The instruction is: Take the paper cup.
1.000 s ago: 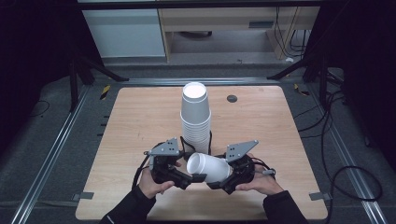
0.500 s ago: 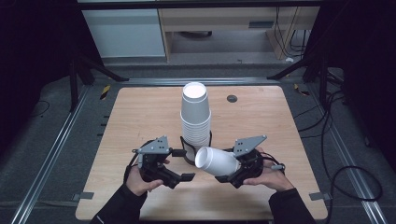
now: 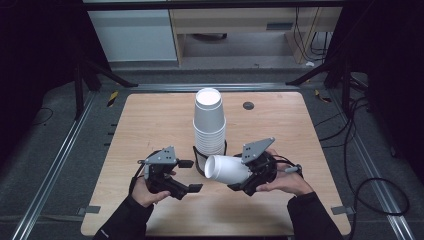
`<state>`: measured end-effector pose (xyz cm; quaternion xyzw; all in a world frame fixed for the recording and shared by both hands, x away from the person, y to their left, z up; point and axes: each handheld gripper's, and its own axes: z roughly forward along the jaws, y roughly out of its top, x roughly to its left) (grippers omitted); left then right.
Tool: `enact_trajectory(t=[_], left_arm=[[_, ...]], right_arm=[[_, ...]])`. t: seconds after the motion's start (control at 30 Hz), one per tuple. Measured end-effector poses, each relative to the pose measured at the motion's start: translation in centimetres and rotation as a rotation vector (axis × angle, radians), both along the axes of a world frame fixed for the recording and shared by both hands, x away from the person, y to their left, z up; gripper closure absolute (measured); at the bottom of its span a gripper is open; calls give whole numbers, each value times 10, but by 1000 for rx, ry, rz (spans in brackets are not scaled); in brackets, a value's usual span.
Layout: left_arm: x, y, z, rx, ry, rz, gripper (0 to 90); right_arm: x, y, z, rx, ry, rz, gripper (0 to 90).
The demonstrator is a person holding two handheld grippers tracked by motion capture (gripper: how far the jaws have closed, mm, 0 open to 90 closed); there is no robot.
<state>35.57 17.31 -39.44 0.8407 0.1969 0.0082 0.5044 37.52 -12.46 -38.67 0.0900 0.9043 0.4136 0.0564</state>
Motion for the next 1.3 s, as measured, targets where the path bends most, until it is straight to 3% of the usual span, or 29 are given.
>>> enact_trajectory(t=[0.27, 0.8, 1.3], left_arm=[[4, -11, -7, 26, 10, -20, 119], [3, -28, -14, 67, 24, -51, 118], [2, -31, -10, 72, 24, -45, 150]], right_arm=[[5, 11, -2, -63, -7, 23, 102], [-1, 36, -12, -186, -36, 70, 101], [-4, 53, -13, -207, -59, 97, 101]])
